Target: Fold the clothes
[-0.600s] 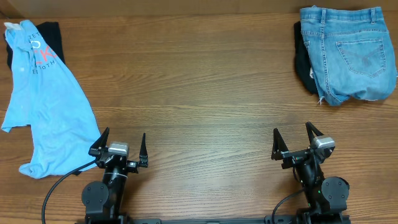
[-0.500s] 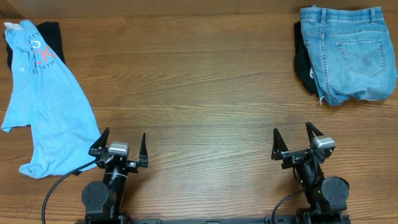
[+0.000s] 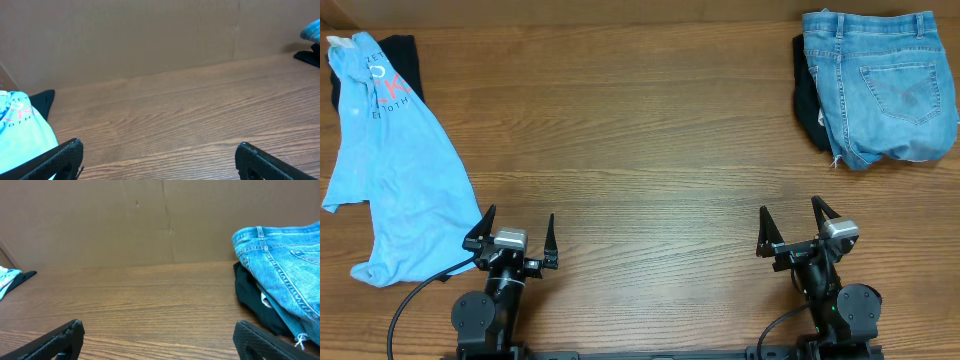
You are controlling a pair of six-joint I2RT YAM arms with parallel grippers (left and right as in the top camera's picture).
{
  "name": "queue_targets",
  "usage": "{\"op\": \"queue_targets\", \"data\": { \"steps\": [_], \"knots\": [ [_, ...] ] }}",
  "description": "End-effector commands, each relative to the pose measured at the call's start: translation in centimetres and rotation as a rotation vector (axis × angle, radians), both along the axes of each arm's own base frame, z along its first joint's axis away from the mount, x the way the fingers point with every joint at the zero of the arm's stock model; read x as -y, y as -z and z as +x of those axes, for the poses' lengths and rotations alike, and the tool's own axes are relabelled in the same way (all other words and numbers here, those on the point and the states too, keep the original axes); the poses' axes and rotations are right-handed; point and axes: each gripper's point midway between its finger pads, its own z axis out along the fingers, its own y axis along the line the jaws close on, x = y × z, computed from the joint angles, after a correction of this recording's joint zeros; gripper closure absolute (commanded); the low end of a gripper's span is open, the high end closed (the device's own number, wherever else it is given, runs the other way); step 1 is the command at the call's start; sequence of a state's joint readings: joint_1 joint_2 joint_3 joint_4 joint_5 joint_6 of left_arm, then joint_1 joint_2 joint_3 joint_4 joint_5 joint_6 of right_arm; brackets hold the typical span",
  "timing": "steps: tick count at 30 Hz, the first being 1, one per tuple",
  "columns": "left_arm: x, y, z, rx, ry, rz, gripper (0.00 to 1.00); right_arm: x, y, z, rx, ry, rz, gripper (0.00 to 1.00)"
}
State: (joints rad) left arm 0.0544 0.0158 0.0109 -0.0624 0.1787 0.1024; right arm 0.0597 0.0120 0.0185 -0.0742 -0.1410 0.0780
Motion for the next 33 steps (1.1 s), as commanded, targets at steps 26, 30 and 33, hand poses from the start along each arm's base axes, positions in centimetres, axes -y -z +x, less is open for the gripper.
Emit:
{"op": "queue_targets", "data": {
  "steps": [26,30,33],
  "knots": [
    [-0.2,-0.09,0.0,0.008,-0.01,-0.02,0.0,0.14,0.2,0.04,0.003,0.007,0.0,0.0],
    [-0.19,-0.07,0.0,0.007,-0.01,-0.02,0.0,0.13,0.21,0.04,0.003,0.007,0.0,0.0],
    [0.19,-0.08,-0.05,0.007,0.012,-0.022,0.0,0.05,0.19,0.03,0.003,0.002,0.001,0.0]
  ]
}}
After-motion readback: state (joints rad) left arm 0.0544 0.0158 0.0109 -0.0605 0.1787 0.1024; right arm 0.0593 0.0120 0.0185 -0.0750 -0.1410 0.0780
